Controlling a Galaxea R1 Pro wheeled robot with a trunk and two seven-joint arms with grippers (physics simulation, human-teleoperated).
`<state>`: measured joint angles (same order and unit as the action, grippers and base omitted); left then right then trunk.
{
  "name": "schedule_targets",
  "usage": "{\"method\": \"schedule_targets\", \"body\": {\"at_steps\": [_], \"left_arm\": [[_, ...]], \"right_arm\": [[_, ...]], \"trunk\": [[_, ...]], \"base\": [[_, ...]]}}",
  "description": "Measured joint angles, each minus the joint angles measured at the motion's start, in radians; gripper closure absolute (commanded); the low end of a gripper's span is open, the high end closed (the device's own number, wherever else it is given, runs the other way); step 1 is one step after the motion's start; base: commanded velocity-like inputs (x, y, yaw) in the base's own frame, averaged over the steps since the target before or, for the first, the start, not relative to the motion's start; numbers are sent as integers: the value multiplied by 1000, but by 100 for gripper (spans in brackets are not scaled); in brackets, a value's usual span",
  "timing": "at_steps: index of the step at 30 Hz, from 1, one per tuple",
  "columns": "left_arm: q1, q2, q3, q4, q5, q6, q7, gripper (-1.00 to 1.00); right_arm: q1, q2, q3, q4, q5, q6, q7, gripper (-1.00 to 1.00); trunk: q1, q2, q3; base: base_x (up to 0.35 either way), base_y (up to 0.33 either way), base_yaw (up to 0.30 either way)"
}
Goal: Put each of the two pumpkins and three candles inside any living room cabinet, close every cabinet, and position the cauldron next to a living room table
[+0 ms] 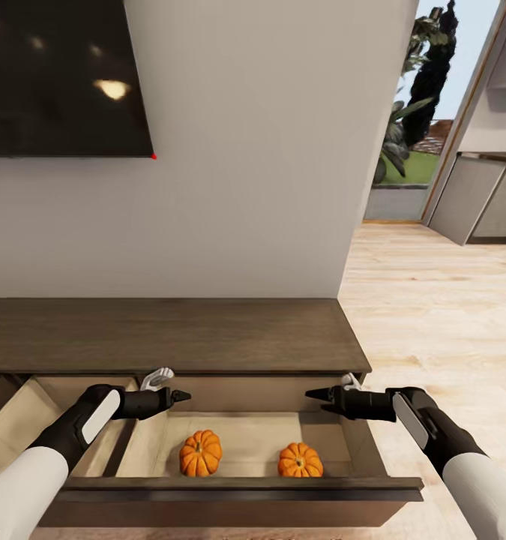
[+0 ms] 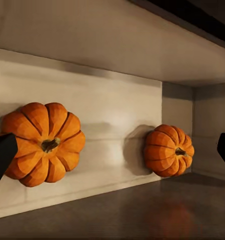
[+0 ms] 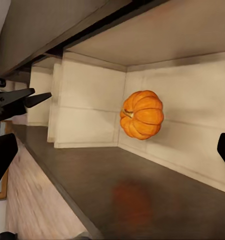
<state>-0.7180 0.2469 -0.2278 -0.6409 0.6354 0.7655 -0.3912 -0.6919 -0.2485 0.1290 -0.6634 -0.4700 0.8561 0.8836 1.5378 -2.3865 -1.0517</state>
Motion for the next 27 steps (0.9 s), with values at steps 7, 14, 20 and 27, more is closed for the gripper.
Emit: {"method": "schedule_targets", "body": {"at_steps": [7, 14, 20, 27], "left_arm": [[0, -1, -1, 0, 0, 0, -1, -100], [0, 0, 1, 0, 0, 0, -3, -100], [0, -1, -1, -1, 0, 0, -3, -100], [1, -2, -4, -36, 0, 66, -14, -100]], "right_arm": [[0, 0, 0, -1, 0, 0, 0, -100], [0, -4, 0, -1, 0, 0, 0, -100], [0, -4, 1, -2, 1, 0, 0, -100], [0, -5, 3, -4, 2, 0, 0, -100]], "trunk": [[-27, 49, 22], [-54, 98, 44], [-77, 140, 63], [-104, 189, 85]], "base": [[-122, 70, 0], [-77, 1, 0], [-253, 0, 0], [-22, 0, 0]]}}
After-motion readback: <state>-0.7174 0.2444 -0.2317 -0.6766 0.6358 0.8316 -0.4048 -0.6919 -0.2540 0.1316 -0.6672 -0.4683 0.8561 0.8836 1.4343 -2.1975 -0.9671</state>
